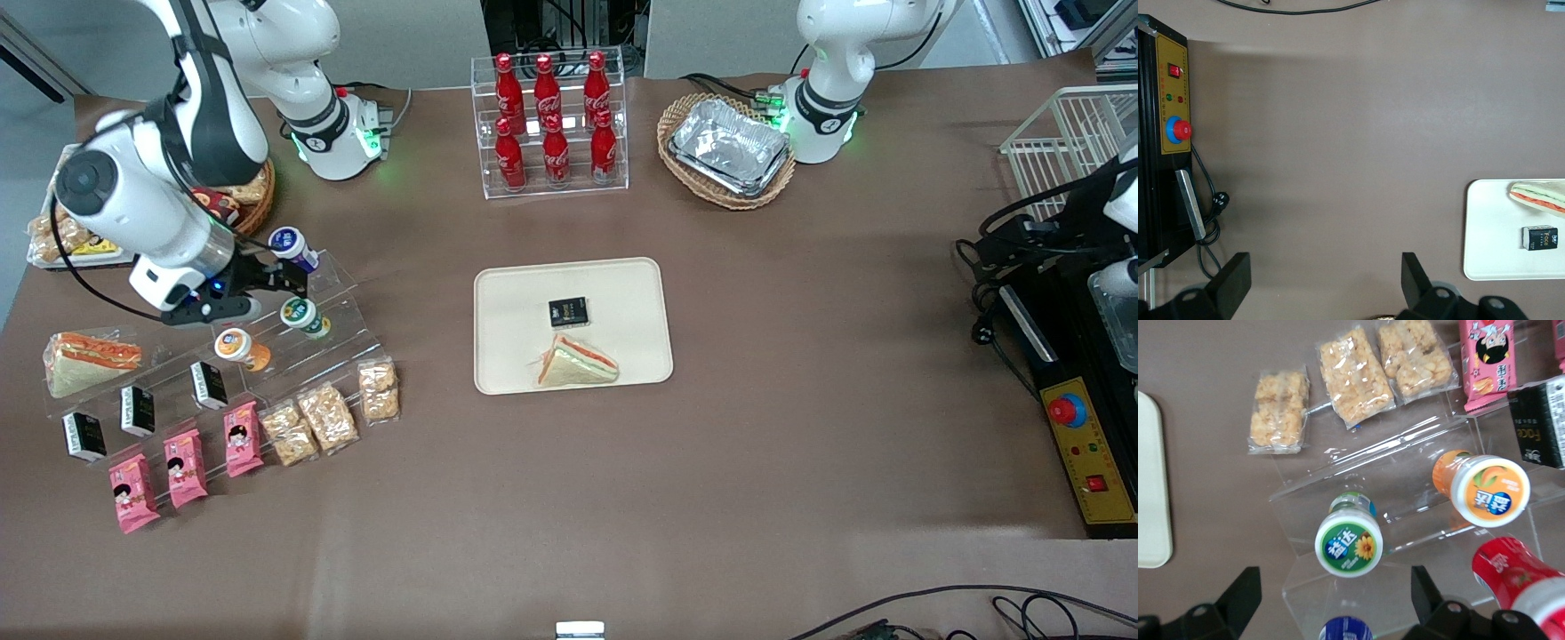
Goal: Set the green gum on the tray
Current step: 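Move the right gripper down over the green gum bottle on the rack, then close the right gripper on the green gum bottle and lift it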
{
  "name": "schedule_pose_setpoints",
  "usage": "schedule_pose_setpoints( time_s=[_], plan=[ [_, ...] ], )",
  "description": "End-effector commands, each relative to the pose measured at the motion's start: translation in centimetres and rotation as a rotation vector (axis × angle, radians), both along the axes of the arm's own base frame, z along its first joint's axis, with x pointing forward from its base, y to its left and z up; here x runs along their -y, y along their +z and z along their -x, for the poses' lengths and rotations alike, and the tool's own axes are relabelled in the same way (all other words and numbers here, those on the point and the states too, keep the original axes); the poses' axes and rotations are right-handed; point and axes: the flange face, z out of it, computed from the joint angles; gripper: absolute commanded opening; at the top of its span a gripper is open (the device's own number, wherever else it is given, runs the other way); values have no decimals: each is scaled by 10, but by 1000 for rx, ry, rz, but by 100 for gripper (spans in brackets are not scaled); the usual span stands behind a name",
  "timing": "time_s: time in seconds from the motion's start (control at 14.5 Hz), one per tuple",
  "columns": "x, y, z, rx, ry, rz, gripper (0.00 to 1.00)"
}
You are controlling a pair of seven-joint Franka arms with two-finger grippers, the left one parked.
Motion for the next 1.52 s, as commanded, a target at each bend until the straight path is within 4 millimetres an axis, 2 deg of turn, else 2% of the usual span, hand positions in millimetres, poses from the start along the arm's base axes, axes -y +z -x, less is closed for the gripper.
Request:
schedule_pose_setpoints(
  time_s=[0.0,0.28,0.55,0.69,0.83,1.1,1.31,1.45],
  plan=[
    [1,-26,0,-2,-19,-11,100],
    [2,-50,5,10,-21,-6,100],
    [3,-57,6,9,-19,-4,99],
    [2,-60,5,8,-18,-3,97],
    [2,-64,4,6,-14,-1,90],
    [2,-77,1,8,-15,4,86],
    [3,-79,0,12,-12,8,68],
    [3,-79,0,13,-12,8,49]
  ],
)
